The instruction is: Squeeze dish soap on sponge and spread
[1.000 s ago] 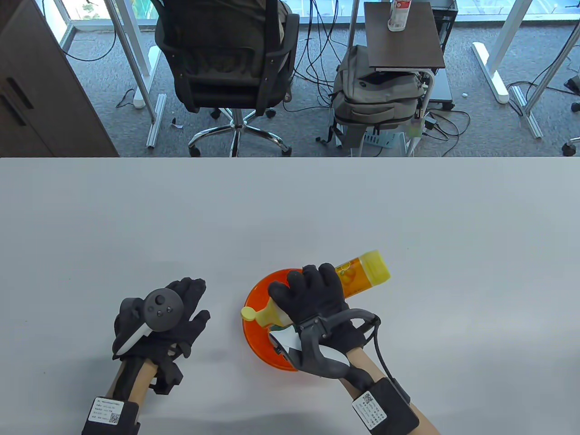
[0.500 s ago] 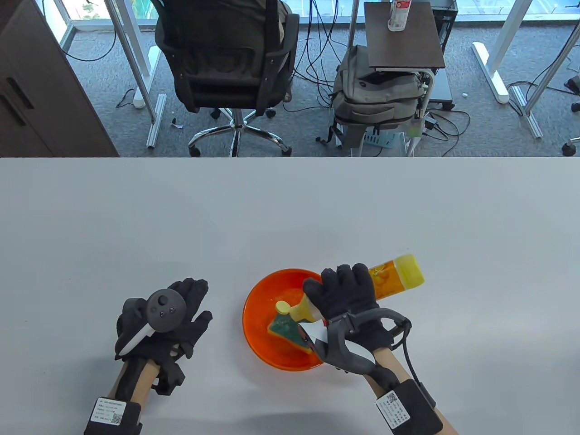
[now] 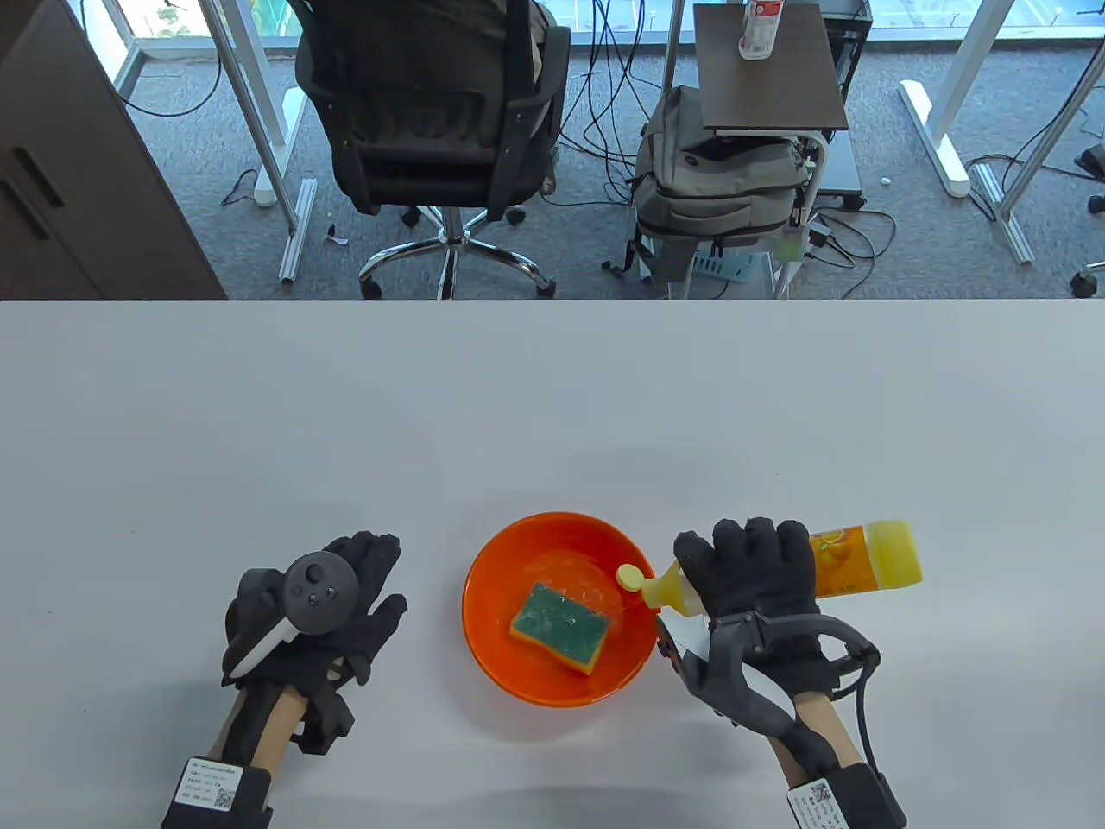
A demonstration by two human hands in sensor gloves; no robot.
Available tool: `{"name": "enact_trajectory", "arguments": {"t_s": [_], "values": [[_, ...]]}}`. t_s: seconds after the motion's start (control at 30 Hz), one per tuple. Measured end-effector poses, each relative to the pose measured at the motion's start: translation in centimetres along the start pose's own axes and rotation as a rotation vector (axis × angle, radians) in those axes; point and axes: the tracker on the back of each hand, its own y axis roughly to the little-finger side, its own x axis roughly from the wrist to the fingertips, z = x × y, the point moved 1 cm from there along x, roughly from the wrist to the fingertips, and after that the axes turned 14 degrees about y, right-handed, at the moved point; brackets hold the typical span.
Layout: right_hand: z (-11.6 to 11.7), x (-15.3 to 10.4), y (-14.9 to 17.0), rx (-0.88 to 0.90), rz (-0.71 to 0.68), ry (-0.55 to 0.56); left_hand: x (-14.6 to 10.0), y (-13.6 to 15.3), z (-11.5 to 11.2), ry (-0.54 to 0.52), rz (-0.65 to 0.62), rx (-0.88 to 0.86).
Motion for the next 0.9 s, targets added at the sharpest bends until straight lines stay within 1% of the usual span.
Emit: {"name": "enact_trajectory", "arguments": {"t_s": [0.17, 0.4, 0.67, 0.77, 0.9], "values": [[-0.7, 0.1, -0.9, -0.005, -0.013, 0.015, 0.0, 0.0, 0.0, -0.003, -0.006, 0.000], [-1.5, 1.1, -4.6, 0.059, -0.072, 0.036, 0.0, -0.1, -0.1, -0.005, -0.011, -0.004], [-3.1, 2.8, -9.0, 0.136, -0.135, 0.063, 0.0, -0.3, -0.2, -0.009, -0.023, -0.007], [-3.7, 3.4, -10.2, 0.165, -0.148, 0.072, 0.0, -0.2, -0.1, -0.014, -0.026, -0.014], [-4.0, 3.9, -11.0, 0.198, -0.153, 0.076, 0.0, 0.0, -0.1, -0.013, -0.026, -0.025]]}}
